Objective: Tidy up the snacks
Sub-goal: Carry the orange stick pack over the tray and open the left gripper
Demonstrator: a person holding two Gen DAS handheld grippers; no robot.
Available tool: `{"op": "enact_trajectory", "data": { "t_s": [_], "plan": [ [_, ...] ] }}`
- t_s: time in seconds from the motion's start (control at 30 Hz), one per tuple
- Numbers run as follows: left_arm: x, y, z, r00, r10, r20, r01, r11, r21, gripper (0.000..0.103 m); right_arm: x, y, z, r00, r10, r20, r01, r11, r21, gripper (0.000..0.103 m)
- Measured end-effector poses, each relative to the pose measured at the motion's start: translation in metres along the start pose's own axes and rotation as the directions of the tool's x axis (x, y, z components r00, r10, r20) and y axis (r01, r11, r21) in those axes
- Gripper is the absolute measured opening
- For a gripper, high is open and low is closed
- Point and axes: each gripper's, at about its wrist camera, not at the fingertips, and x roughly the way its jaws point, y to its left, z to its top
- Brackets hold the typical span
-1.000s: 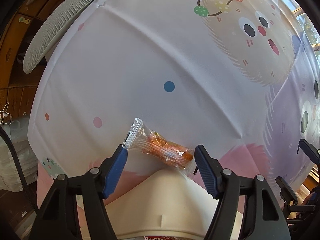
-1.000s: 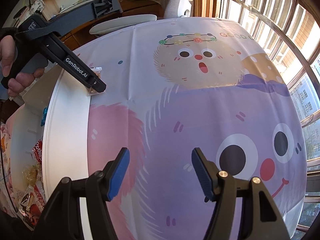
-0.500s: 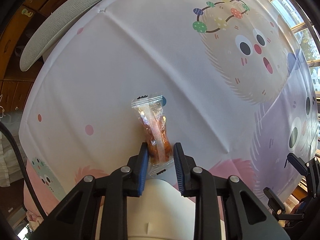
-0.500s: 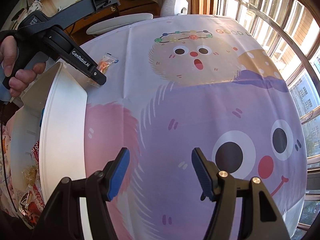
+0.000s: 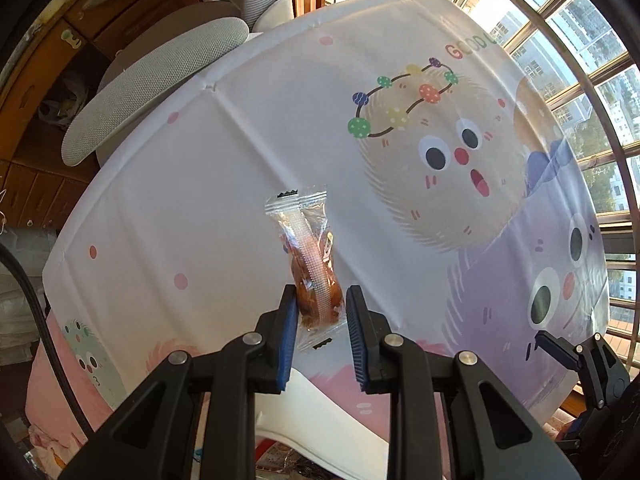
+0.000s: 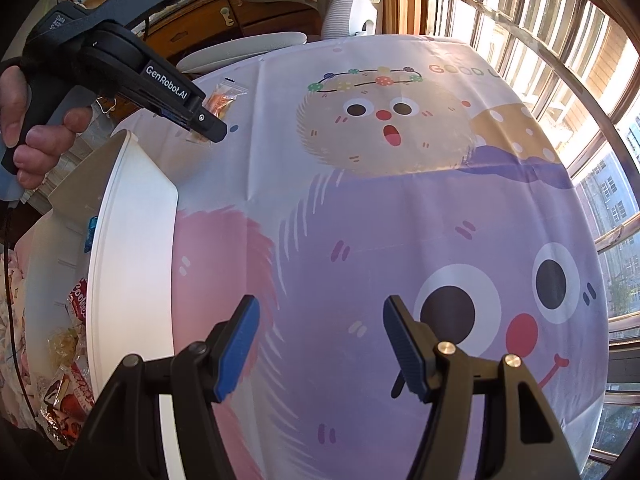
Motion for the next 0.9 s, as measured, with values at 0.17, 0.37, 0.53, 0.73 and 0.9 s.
{"op": "enact_trajectory", "data": {
  "t_s": [0.17, 0.37, 0.53, 0.73, 0.9],
  "plan": [
    [-0.040, -0.013, -0.011, 0.997, -0.026, 0.074, 0.029, 0.999, -0.037, 0.022, -0.016, 0.007, 0.008, 0.999, 0.019, 0.036, -0.017, 0.999, -0.048, 0.065],
    [-0.080, -0.009, -0.040, 0.990, -0.033, 0.134, 0.047, 0.993, -0.105, 0.022, -0.035, 0.019, 0.011, 0.996, 0.045, 0.073, -0.037, 0.993, -0.114, 0.065],
    [-0.105, 0.007, -0.088, 0.987, -0.034, 0.155, 0.064, 0.979, -0.192, 0.022, -0.048, 0.025, 0.008, 0.995, 0.060, 0.083, -0.047, 0.986, -0.157, 0.065],
    [-0.120, 0.013, -0.137, 0.988, -0.015, 0.156, 0.054, 0.966, -0.254, 0.022, -0.063, 0.032, 0.000, 0.994, 0.064, 0.086, -0.048, 0.984, -0.170, 0.066],
    [-0.129, 0.017, -0.181, 0.985, -0.017, 0.172, 0.068, 0.953, -0.295, 0.022, -0.083, 0.038, -0.016, 0.992, 0.058, 0.108, -0.042, 0.989, -0.140, 0.070]
  ]
}}
